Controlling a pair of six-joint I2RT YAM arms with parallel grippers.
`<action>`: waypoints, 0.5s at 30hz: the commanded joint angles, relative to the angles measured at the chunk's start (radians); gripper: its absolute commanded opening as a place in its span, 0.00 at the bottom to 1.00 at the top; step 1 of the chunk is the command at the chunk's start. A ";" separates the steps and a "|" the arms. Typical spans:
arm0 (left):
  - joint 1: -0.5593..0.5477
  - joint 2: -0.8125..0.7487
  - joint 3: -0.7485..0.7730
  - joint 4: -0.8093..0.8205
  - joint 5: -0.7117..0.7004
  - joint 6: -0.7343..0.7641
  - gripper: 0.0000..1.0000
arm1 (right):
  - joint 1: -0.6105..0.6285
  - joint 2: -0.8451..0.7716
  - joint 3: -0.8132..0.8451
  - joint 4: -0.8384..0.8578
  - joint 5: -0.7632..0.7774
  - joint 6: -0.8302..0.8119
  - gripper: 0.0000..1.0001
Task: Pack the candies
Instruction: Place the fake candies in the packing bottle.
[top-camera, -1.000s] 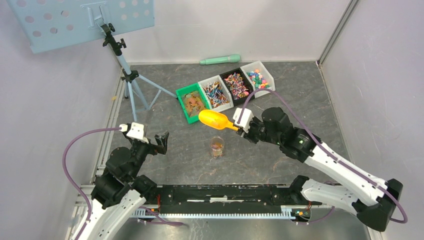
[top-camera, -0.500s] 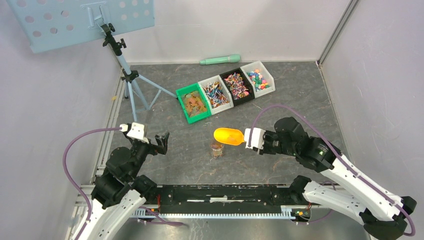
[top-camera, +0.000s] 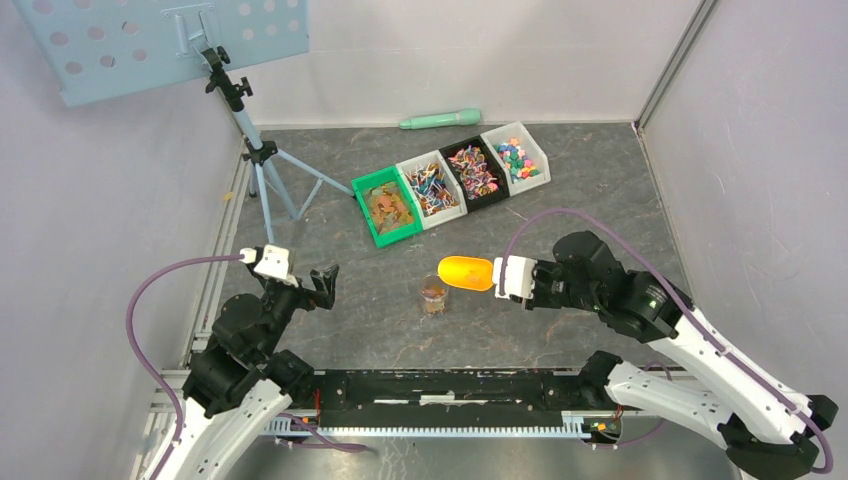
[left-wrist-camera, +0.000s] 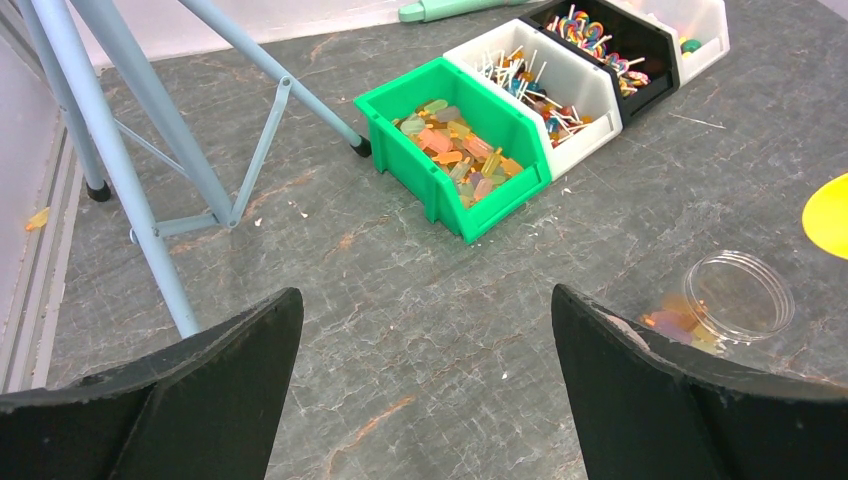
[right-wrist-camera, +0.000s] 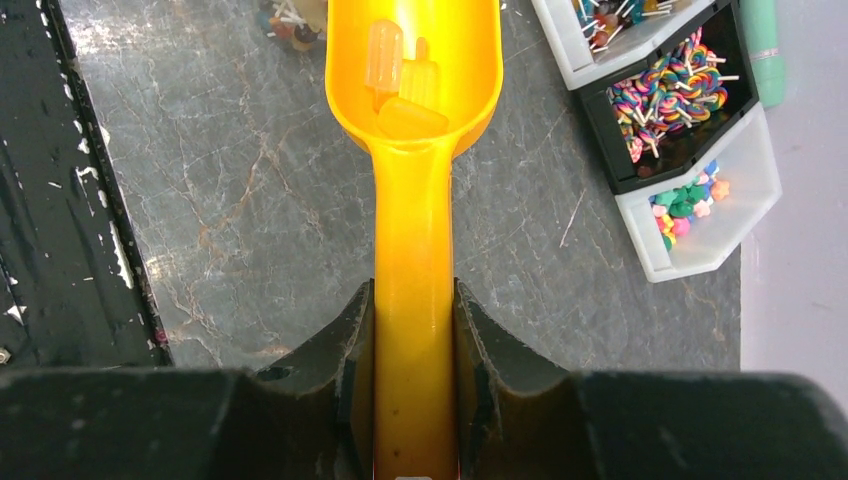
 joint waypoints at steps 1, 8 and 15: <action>-0.001 -0.005 -0.001 0.039 0.009 0.042 1.00 | -0.002 0.029 0.080 -0.016 0.005 0.026 0.00; -0.002 -0.001 0.000 0.038 0.006 0.041 1.00 | 0.000 0.073 0.122 -0.054 0.010 0.065 0.00; 0.000 -0.004 -0.001 0.036 0.000 0.040 1.00 | 0.015 0.120 0.162 -0.077 0.018 0.088 0.00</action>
